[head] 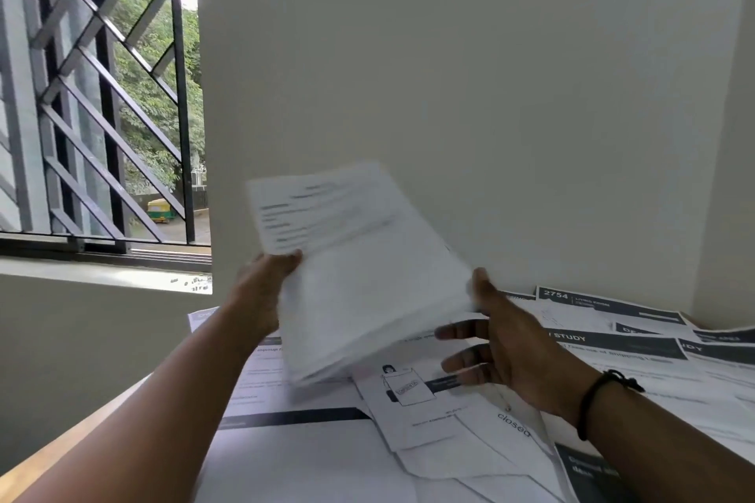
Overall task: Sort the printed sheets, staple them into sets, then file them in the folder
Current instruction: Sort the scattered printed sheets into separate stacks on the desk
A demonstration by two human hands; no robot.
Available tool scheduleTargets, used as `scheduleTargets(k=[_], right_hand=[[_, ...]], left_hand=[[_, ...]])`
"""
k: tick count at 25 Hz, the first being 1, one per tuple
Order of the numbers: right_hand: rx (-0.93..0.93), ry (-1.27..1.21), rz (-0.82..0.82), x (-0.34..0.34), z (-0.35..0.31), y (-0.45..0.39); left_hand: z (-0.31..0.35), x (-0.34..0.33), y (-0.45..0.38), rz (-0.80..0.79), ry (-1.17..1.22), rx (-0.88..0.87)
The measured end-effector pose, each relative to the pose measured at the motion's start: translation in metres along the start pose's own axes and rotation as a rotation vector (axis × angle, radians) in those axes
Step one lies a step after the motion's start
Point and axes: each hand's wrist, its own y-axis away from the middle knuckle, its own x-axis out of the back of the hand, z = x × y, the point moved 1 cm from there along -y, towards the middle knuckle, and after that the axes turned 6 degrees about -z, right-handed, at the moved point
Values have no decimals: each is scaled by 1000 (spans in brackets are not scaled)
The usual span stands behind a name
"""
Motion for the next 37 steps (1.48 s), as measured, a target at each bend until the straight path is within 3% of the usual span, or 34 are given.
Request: scheduleTargets(k=[3,4,5,6,7,8,9,12,16,18,21,26,30,34,37], right_hand=[[135,948,-62,-11,6,7],[149,1100,-113,-16,9,8],[129,1165,-159,-22,10,10],[96,1209,-210,-26,11,11],[83,1247,-249,-31,11,13],[71,1271,-267,-32,13,12],[60,1274,-271,-32,13,13],[49,1298,-273,-32,12,16],[48,1268,-275,-36,7,20],[49,1220,-155,-25,3,15],[-44,1360,137,11,0,6],[-249,1277,234,34,17,-5],[-155,1270,390,26,18,-2],[-60,1302,513,20,7,-6],[97,1152,685,25,-8,-5]], left_hand=[[17,26,-9,377,79,-88],[19,28,1,459,19,-75],[20,24,11,505,-335,-81],[20,23,12,506,-453,-85],[18,30,5,504,-315,-89],[13,34,-4,472,19,-114],[13,32,-11,441,120,-133],[5,29,-11,438,5,-60],[4,31,-10,431,-46,-93],[5,30,-9,397,-45,-110],[1,16,-1,272,-83,-110],[-18,-3,11,12,-354,24],[-28,-11,21,-171,-613,103],[-30,-13,20,-189,-664,116],[-28,-16,23,-209,-676,114]])
